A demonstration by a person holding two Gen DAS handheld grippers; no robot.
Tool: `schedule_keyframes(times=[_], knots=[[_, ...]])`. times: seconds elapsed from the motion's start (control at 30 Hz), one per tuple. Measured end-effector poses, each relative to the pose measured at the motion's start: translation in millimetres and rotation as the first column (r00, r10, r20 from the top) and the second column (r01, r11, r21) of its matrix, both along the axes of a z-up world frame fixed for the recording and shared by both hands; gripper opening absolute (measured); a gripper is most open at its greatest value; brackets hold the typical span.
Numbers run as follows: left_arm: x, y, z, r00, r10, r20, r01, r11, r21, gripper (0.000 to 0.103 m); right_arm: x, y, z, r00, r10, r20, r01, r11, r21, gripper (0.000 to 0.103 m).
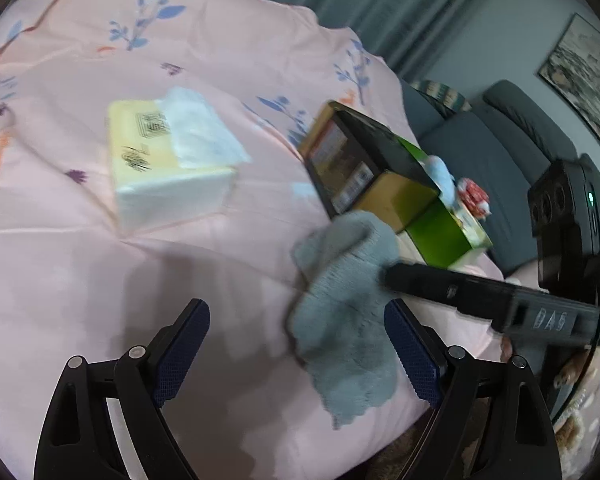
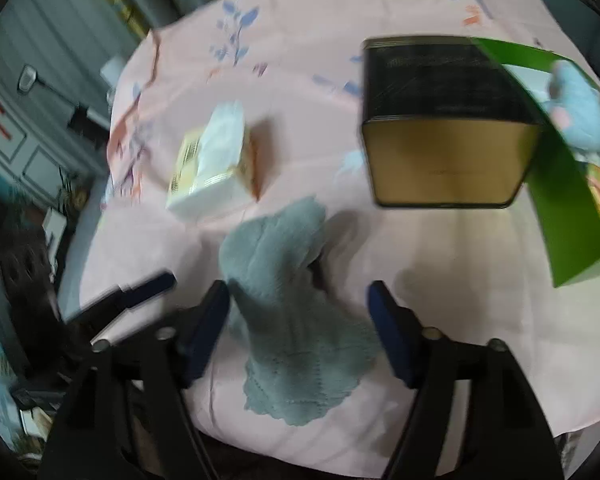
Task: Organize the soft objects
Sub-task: 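Lift the grey cloth with the right gripper and carry it over the box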
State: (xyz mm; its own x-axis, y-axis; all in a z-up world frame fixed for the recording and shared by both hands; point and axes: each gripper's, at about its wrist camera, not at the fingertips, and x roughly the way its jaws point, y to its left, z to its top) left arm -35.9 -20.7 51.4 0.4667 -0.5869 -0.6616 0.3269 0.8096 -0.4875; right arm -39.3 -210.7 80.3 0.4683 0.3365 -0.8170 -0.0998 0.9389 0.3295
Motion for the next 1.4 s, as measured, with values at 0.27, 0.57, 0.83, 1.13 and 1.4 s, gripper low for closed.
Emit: schedule_keyframes(times=[0.27, 0.57, 0.83, 1.13, 1.4], knots=[[0, -38, -20, 0.996, -0.065, -0.063, 0.066, 0.998, 0.017, 0.061, 9, -9, -33, 0.996, -0.015, -0.093, 0.029, 0.987, 0.157, 0.075], [3, -74, -6, 0.996, -0.091, -0.005, 0.091, 0.991, 0.094, 0.036, 9, -11, -42, 0.992, 0.001, -0.127, 0.038, 0.953, 0.301, 0.031], [9, -146, 101, 0.939, -0.199, 0.282, 0.178, 0.979, 0.099, 0.036, -8, -69, 60, 0.979, -0.148, 0.142, 0.089, 0.930, 0.357, 0.030], [36, -259, 148, 0.827, -0.337, 0.451, 0.355, 0.934, 0.047, 0.036, -23, -161, 125, 0.831, -0.401, 0.386, 0.268, 0.896, 0.354, 0.032], [63, -324, 97, 0.834, -0.429, 0.348, 0.423, 0.901, 0.096, 0.036, -18, -229, 80, 0.790, -0.541, 0.288, 0.415, 0.818, 0.398, 0.033]])
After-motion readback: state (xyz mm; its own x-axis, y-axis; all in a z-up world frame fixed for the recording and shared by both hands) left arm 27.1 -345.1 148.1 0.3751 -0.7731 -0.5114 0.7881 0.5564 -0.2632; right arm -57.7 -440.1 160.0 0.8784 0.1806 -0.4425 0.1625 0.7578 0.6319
